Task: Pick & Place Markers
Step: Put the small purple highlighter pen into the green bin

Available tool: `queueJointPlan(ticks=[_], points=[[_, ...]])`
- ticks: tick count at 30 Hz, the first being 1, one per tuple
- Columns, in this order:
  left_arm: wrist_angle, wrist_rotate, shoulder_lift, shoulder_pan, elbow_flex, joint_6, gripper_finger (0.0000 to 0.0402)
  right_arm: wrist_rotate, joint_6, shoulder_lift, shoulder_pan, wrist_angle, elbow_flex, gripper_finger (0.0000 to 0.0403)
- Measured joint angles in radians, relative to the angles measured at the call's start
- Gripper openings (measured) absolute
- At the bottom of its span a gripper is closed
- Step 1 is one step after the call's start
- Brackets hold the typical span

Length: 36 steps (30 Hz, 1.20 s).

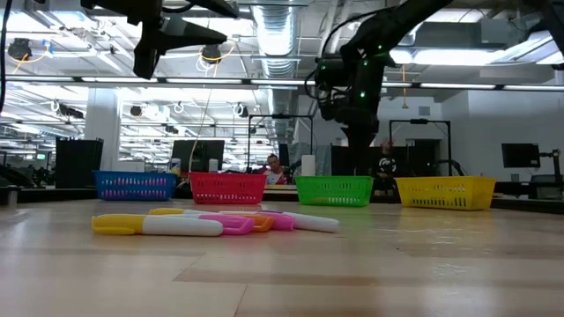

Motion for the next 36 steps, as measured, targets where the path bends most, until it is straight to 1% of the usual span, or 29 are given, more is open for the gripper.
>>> queueJointPlan(ticks=[3,6,11,13,15,18,21,26,30,33,36], points=[[-0.033,0.039,0.000,0.000,0.000,-0.001,0.0144,0.001,0.033,-0.061,0.014,0.003,0.000,0.0081],[-0.057,0.066,0.000,0.000,0.000,-0.001,0.0144,0.000,0.086,-0.151,0.039,0.030,0.000,0.0076],[-0.074,0.096,0.000,0.000,0.000,0.000,0.0144,0.002,0.173,-0.319,0.121,0.090,0.000,0.0075],[-0.080,0.110,0.000,0.000,0.000,0.010,0.0144,0.027,0.204,-0.380,0.171,0.115,-0.007,0.0075],[-0.085,0.139,0.000,0.000,0.000,0.037,0.0144,0.074,0.230,-0.440,0.231,0.152,-0.036,0.0075],[-0.093,0.188,0.000,-0.006,0.000,0.060,0.0144,0.134,0.279,-0.513,0.335,0.220,-0.115,0.0075],[-0.094,0.212,0.000,-0.022,0.000,0.061,0.0144,0.156,0.359,-0.560,0.445,0.290,-0.211,0.0075],[-0.094,0.216,0.000,-0.056,0.000,0.063,0.0144,0.161,0.484,-0.559,0.623,0.443,-0.369,0.0075],[-0.094,0.216,0.000,-0.080,0.000,0.061,0.0144,0.261,0.554,-0.486,0.772,0.607,-0.454,0.0075],[-0.094,0.215,0.000,-0.094,0.000,0.060,0.0144,0.356,0.601,-0.396,0.856,0.681,-0.460,0.0075],[-0.094,0.215,0.000,-0.103,0.000,0.056,0.0144,0.404,0.624,-0.300,0.921,0.783,-0.461,0.0075]])
